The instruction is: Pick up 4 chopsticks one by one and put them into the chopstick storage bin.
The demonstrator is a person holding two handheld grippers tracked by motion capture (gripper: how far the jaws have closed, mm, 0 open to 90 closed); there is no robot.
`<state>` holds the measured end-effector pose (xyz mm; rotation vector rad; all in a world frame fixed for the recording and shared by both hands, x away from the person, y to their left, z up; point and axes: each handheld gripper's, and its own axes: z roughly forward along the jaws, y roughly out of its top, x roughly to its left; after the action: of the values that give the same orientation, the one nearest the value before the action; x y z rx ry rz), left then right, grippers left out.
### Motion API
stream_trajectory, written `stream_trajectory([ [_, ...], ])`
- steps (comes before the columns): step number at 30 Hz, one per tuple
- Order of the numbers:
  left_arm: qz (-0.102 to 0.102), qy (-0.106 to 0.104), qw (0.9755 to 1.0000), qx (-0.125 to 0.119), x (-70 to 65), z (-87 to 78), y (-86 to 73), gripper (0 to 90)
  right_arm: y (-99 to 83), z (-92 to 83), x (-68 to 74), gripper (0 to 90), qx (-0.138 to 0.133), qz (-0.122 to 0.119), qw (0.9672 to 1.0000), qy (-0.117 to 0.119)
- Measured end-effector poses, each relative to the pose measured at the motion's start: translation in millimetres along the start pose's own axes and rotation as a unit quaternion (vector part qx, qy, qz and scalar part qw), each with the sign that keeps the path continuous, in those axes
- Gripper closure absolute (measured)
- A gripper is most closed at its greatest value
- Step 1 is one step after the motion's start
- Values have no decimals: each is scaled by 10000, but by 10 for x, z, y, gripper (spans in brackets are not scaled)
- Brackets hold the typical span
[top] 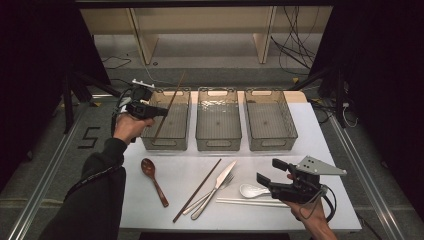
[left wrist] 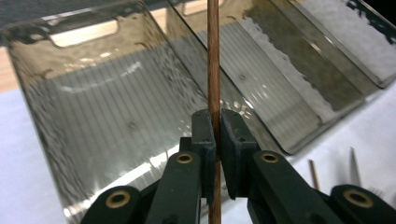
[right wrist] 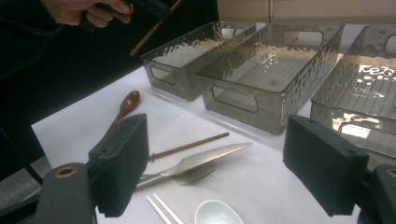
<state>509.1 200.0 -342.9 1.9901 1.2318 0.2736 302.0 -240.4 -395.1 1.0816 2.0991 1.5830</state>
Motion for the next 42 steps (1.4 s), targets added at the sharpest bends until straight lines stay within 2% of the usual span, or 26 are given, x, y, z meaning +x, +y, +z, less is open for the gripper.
stream_trajectory([
  [7, -167, 223, 9996, -78, 172, 97, 85, 839, 2, -3, 3, 234, -6, -6, 10000, 18],
  [18, -69, 625, 9980, -92, 312, 220, 91, 839, 1, 3, -2, 235, 4, 11, 10000, 50],
  [21, -26, 688, 9976, 1, 335, 265, 67, 838, 1, 2, 0, 235, 4, 10, 10000, 57],
  [24, -92, 695, 9975, 6, 366, 298, 38, 838, 0, 5, 2, 235, 12, 0, 10000, 61],
  [29, -30, 784, 9969, 90, 399, 350, -8, 836, 0, 5, 0, 237, 18, 8, 10000, 61],
  [33, -49, 762, 9969, 192, 410, 410, -25, 832, -1, 9, 2, 237, 32, -16, 10000, 60],
  [36, 14, 939, 9952, 288, 407, 459, -43, 824, 0, 7, 0, 238, 40, 4, 10000, 58],
  [37, -21, 958, 9950, 264, 412, 462, -45, 809, -1, 6, -1, 238, 40, 12, 10000, 62],
  [38, -113, 937, 9953, 209, 413, 464, -46, 751, 0, 6, -2, 238, 38, 13, 10000, 65],
  [39, -173, 859, 9959, 214, 412, 458, -47, 700, 0, 5, -1, 238, 38, 9, 10000, 62],
  [42, -249, 684, 9971, 236, 363, 418, -47, 627, -1, 5, -2, 239, 41, 10, 10000, 61],
])
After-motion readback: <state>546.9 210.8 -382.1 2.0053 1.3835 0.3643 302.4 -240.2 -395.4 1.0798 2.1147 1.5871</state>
